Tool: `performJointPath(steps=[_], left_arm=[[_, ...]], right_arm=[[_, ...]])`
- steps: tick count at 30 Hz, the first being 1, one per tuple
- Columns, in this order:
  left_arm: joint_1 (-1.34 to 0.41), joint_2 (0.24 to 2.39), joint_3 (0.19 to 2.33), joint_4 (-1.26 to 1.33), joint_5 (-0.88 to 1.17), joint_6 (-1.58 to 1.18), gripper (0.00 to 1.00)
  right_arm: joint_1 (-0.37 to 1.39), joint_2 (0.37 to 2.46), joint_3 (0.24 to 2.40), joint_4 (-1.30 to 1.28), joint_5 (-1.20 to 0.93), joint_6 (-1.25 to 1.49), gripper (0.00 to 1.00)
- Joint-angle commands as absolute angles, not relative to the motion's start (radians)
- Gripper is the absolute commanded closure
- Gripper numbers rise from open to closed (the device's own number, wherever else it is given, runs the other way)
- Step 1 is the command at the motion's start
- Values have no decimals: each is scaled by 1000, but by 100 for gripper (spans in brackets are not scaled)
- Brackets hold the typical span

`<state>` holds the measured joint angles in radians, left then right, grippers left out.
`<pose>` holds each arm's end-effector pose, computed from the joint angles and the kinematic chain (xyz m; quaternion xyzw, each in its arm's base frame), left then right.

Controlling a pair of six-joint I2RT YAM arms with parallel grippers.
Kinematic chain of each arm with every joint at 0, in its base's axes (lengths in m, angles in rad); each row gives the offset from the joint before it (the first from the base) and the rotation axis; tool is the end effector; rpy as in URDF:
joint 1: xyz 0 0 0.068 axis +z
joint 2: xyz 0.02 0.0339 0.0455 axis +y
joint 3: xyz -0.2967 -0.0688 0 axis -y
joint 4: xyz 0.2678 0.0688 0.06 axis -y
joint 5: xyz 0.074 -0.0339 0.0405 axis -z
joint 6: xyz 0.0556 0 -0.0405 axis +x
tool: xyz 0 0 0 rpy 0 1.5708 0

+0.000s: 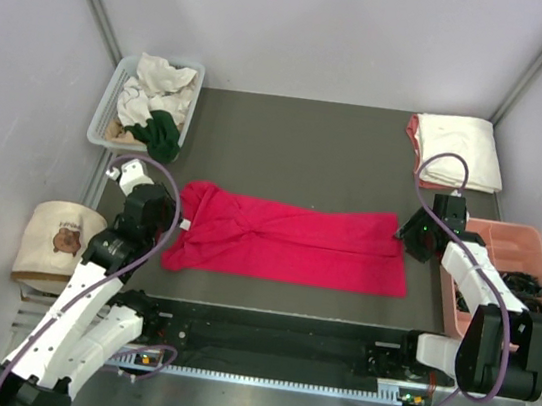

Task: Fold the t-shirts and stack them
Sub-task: Fold the other side of the tshirt into a rectangle

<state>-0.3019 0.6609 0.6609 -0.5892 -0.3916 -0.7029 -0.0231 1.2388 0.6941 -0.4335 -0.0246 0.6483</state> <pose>0.1570 -0.0267 0.2859 -0.2622 0.8295 -0.0722 0.4878 0.2558 -0.0045 0.1991 0.3117 0.9042 0.1010 0.2742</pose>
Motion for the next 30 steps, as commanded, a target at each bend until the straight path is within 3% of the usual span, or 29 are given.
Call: performJointPath(steps=[1, 13, 20, 30], left_arm=[[-304, 670, 666, -482, -413, -638, 57], [-302, 969, 583, 52, -442, -561, 49], [-299, 1192, 658, 103, -546, -555, 46], [-276, 1356, 680, 106, -500, -626, 45]], right_arm=[[-31, 1232, 729, -391, -41, 630, 48], [-9, 1279, 816, -361, -52, 592, 47], [-9, 1414, 923, -327, -73, 604, 47], [-9, 1574, 986, -316, -106, 630, 47]])
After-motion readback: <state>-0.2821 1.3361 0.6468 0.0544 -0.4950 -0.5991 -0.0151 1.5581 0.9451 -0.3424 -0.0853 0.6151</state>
